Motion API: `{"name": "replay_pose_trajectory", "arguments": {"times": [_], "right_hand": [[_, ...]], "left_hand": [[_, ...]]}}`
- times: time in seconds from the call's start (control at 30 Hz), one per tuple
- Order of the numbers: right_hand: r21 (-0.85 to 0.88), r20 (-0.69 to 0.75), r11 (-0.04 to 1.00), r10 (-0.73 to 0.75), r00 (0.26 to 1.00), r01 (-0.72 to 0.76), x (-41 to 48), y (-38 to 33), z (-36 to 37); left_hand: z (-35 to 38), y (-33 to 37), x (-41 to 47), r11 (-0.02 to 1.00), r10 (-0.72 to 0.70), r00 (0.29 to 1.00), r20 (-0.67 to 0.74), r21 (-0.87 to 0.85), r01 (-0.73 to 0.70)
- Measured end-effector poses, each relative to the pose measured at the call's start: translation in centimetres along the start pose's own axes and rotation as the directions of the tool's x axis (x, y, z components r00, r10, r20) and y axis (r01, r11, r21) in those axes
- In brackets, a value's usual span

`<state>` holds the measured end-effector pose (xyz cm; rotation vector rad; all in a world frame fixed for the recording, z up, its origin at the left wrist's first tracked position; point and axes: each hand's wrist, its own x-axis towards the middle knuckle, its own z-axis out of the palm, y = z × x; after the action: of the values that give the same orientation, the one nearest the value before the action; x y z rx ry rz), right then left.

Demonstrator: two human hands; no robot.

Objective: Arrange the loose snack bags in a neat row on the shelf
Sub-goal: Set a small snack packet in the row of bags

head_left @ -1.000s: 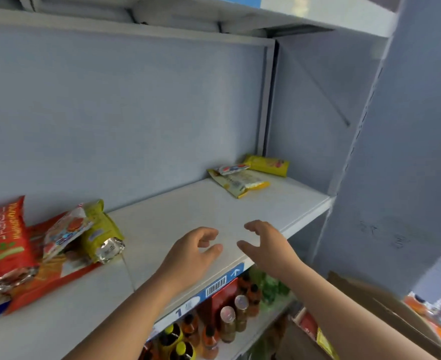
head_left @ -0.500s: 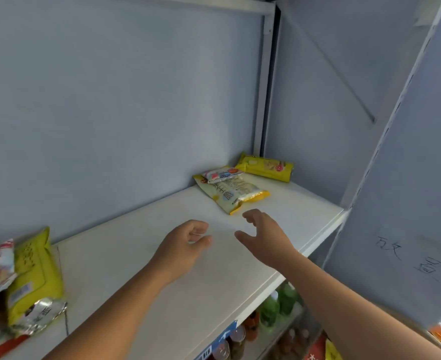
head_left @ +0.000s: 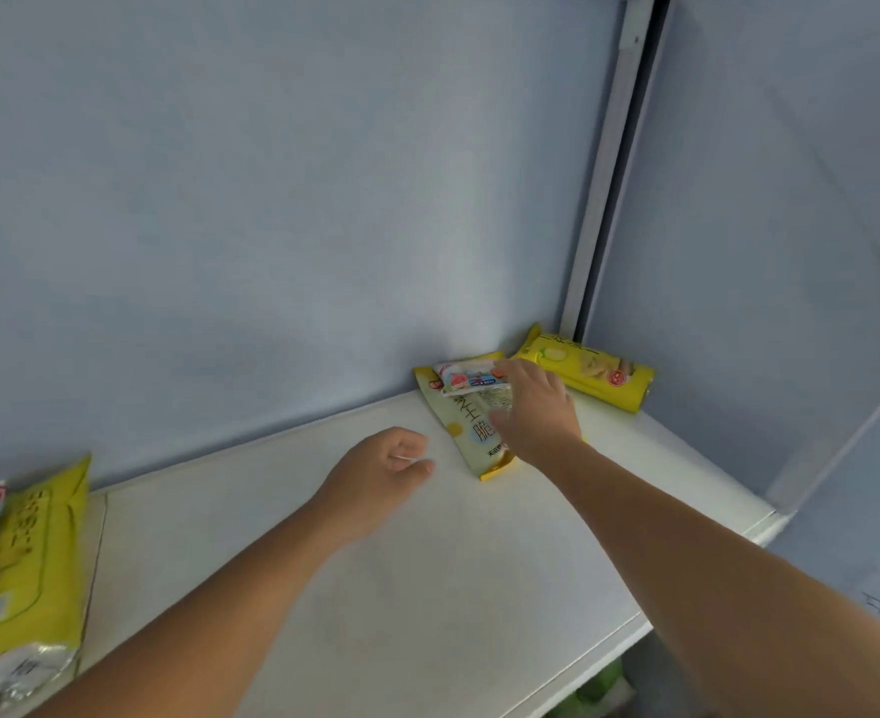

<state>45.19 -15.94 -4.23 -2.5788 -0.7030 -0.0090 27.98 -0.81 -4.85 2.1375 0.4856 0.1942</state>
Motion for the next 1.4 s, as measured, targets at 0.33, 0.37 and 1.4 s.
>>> {"name": "replay_pose_trajectory", "arguments": {"times": [0.33,0.37,1.4], "right_hand": [[0.07,-0.03,0.998,-0.004,1.0,0.006,5.2,0.8,1.0],[0.158,-0.041,0.987,-0.014,0.999,0.02,4.8,0.6,0.8],[0.907,0.019,0.421,-0.03,0.999,-0.004,-7.6,-4.5,-0.8]], "left_hand": [[-1.2,-0.7,0.0,0.997,-0.079,0.991,-0.108,-0.02,0.078],[-1.4,-0.6,0.1,0.996,-0.086,0.989,-0.123,-0.048,0.081],[-1.6,4.2,-1.0,0.91,0.098,0.946,-0.309,-0.357,-0.211]]}}
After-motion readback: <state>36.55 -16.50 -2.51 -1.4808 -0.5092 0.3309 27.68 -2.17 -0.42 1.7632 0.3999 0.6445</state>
